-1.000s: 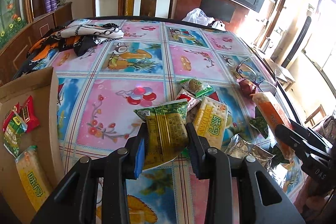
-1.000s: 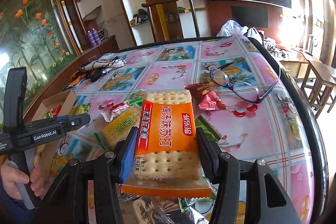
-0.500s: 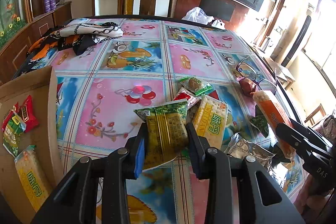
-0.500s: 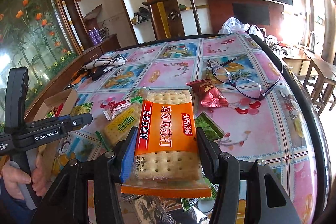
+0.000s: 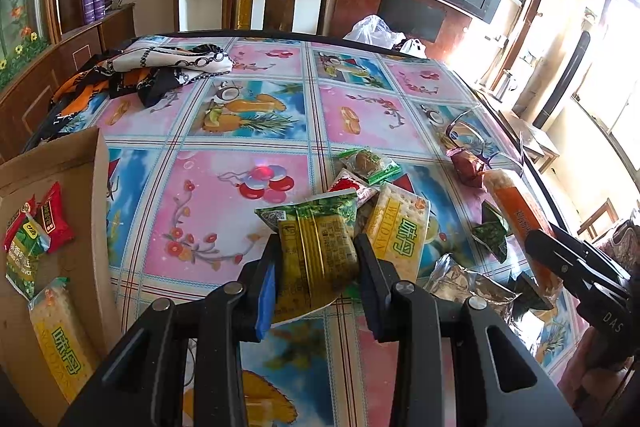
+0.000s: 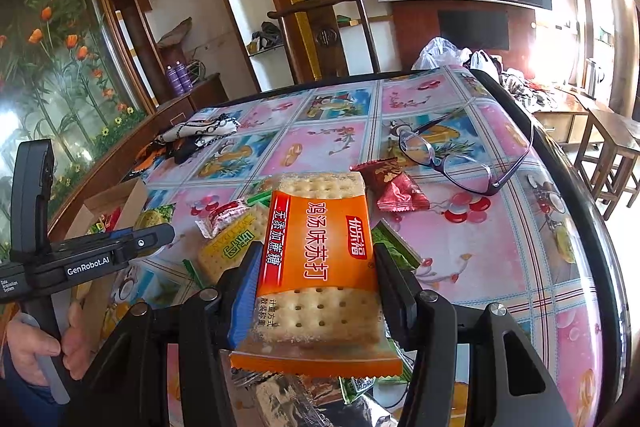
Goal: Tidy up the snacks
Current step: 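Lift the orange cracker pack and yellow-green pack above the table with both tools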
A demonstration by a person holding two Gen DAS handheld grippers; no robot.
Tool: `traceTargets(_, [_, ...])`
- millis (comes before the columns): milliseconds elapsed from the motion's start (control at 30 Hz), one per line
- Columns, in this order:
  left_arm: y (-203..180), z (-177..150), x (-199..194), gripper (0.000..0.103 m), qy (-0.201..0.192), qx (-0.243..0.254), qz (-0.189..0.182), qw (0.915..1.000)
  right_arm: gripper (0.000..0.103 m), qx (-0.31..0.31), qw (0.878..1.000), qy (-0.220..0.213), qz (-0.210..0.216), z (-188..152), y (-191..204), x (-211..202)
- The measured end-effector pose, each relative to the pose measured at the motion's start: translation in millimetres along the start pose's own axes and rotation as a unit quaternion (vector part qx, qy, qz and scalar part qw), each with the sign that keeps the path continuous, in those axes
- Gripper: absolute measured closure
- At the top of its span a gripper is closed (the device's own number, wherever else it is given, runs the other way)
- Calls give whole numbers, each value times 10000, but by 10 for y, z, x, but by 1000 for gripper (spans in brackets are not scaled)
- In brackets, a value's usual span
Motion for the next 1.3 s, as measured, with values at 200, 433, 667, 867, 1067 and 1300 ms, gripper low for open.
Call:
traceTargets(200, [-8,18,-12,69,-10,-10,-37,10000,46,46,10000,-15,11,-3,-5,4])
traceTargets(433, [-23,49,-78,69,-42,-35,-134,9999,46,197,9998,-54,15,-7,-47,3])
traceTargets(667, [17,56,-146,69,-87,-82,-257,9996,46,290,9991,-290,-58,19,12,-61])
traceTargets(867, [29,53,-161,69,-96,-87,-271,9995,46,300,9990,-320,24,-14,114,-52])
traceTargets(1067, [42,56,-180,69,-107,-100,-289,9995,46,279,9992,-289,92,-49,192,-16])
traceTargets(1300, [70,77,-219,69,-135,-153,-344,9992,46,317,9989,-307,172,-67,257,1])
Point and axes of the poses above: each gripper's, at about its wrist camera, not at the fingertips, and x roughly the way its jaws point, y to its left, z to its top, the point moved 2 cm from there along x, roughly the way its jaws point, and after that the axes turned 10 degrees about z, right-handed, at the moved point
